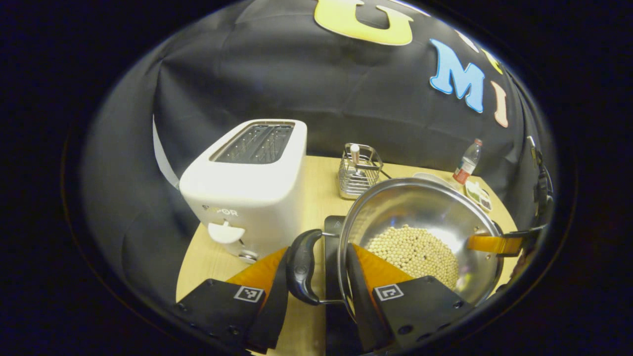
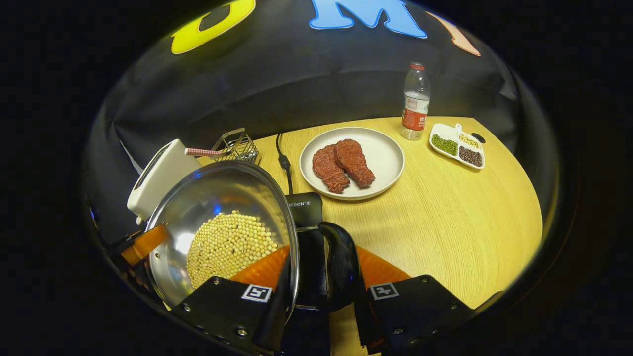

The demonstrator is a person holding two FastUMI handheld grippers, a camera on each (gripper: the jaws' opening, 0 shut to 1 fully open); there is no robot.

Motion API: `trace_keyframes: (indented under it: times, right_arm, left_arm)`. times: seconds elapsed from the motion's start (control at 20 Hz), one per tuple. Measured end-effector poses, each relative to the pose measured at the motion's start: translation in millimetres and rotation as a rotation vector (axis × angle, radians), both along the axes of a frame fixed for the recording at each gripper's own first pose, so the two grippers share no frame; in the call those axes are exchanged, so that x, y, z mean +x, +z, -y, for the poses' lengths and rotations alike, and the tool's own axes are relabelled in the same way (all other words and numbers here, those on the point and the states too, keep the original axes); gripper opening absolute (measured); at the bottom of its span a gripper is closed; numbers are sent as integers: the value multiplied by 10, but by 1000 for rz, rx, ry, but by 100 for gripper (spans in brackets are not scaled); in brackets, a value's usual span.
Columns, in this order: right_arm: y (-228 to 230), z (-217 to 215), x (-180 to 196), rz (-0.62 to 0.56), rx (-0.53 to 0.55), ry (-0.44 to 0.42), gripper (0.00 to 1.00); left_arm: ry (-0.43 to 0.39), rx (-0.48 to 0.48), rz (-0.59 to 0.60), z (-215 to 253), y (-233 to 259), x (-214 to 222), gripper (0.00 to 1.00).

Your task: First push the handle of the pot to place it horizontally, then grasp the pot with both hands and set it on the induction cooktop.

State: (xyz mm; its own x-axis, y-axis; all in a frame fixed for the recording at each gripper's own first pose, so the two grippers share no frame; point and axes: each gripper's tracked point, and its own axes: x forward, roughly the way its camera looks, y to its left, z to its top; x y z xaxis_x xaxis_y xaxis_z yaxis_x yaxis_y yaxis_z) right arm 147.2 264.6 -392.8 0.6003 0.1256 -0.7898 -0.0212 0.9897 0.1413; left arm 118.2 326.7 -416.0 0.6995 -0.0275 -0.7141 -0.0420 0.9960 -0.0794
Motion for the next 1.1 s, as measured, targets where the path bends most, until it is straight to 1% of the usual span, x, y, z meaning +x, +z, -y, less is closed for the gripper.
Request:
trace_keyframes:
  times: [0.05,0.1,0.15,0.2,0.25,0.3,0.35,0.4,0.45,0.5,0.55,0.6,0.65,0.7,0.85,0.9,1.0,1.1]
  right_arm:
    - [9,-5,7,9,-2,1,57]
    - [7,9,9,14,-2,2,57]
    - [8,3,23,19,2,4,57]
    - [5,-13,18,25,8,3,57]
    - [6,-11,33,30,9,5,57]
    - [9,-10,37,34,8,11,51]
    - [22,-11,52,43,10,17,52]
    - [30,-24,49,53,12,28,60]
    - [64,-15,68,71,2,37,61]
    - [123,5,75,92,-10,49,68]
    - [210,31,97,112,-17,58,75]
    - [249,49,104,131,-23,64,85]
    - [314,76,116,150,-28,68,87]
    - [379,100,115,168,-27,73,87]
    - [661,234,114,234,-26,84,87]
    - [762,300,105,263,-26,88,87]
    - [1047,441,98,327,-25,96,87]
    - [1388,636,64,394,-25,89,87]
  left_arm:
    - [-4,1,3,1,-4,-14,63]
    - [-7,5,11,14,4,-11,64]
    - [-7,7,12,11,-6,-26,67]
    - [-4,4,16,17,-6,-24,67]
    - [2,-2,18,15,2,-37,63]
    - [8,-5,20,13,-2,-32,67]
    - [13,-9,23,14,7,-36,65]
    - [18,-8,34,8,36,-33,66]
    - [29,4,50,-30,73,-17,71]
    - [41,8,65,-53,113,-9,79]
    - [58,6,73,-87,142,-10,81]
    - [76,-8,78,-95,209,-43,90]
    - [94,-17,83,-109,251,-60,91]
    - [115,-11,97,-142,312,-89,91]
    - [154,28,164,-169,663,-146,92]
    - [164,38,191,-126,844,-197,91]
    - [179,55,249,19,1203,-280,93]
    - [184,57,313,258,1618,-340,92]
